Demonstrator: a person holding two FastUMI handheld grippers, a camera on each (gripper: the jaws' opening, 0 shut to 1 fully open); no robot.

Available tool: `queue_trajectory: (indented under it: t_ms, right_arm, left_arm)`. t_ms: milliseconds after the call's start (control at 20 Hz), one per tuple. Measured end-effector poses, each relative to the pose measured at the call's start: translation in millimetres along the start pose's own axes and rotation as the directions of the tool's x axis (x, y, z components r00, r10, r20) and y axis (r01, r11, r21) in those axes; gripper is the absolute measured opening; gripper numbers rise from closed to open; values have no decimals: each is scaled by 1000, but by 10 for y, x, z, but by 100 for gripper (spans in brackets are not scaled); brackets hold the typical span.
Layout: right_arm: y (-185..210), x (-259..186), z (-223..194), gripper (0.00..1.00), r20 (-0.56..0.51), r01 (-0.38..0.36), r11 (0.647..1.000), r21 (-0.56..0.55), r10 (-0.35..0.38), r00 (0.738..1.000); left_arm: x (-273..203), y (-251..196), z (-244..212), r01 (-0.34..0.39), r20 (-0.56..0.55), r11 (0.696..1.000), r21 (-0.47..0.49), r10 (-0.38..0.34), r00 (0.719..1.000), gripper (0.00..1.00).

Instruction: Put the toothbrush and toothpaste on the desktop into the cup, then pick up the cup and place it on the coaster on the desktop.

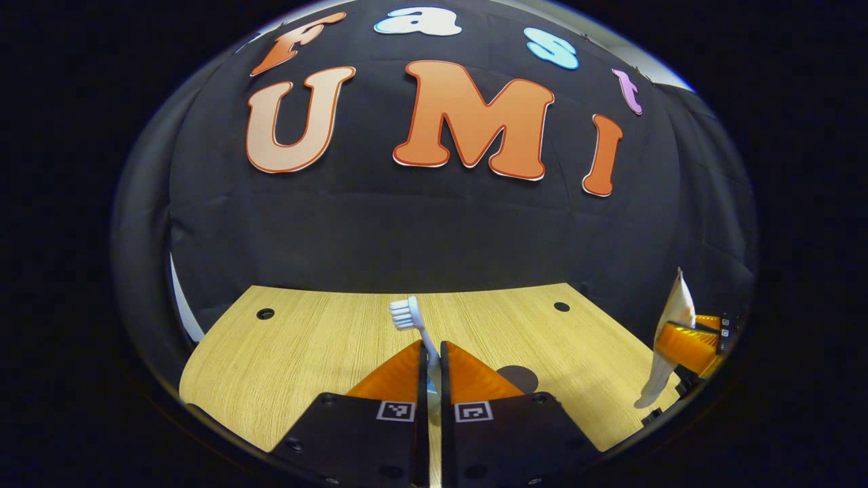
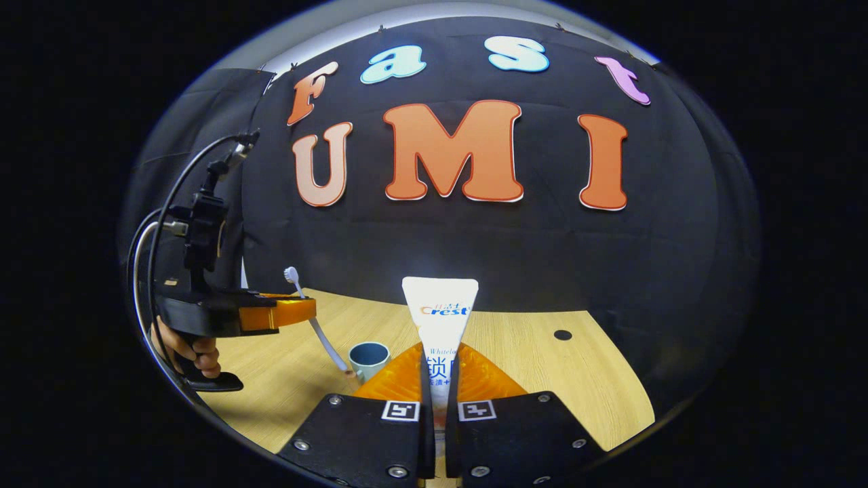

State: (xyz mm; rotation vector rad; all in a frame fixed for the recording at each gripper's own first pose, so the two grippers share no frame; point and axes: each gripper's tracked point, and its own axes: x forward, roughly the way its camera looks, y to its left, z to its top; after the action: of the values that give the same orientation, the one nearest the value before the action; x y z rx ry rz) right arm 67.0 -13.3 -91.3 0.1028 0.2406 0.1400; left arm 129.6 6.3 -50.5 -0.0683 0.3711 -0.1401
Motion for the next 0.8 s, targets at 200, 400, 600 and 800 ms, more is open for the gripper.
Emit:
queue_trajectory:
  t_ms: [200,400,600,800]
  right_arm:
    - [-44,124,150,6,43,11,1000,-28,-9,999]
    - [-52,230,209,6,59,10,999,-35,-8,998]
    - [-88,474,170,6,55,11,999,-36,-9,998]
    - [-29,650,54,6,29,-5,999,-36,6,1000]
  left_arm:
    - [129,10,28,-7,2,1000,7,7,1000,7]
    - [289,31,28,-12,2,1000,29,12,1000,7]
    - [409,30,-77,-3,-40,999,37,4,999,6]
    - [446,28,-259,6,-109,1000,22,-4,994,7]
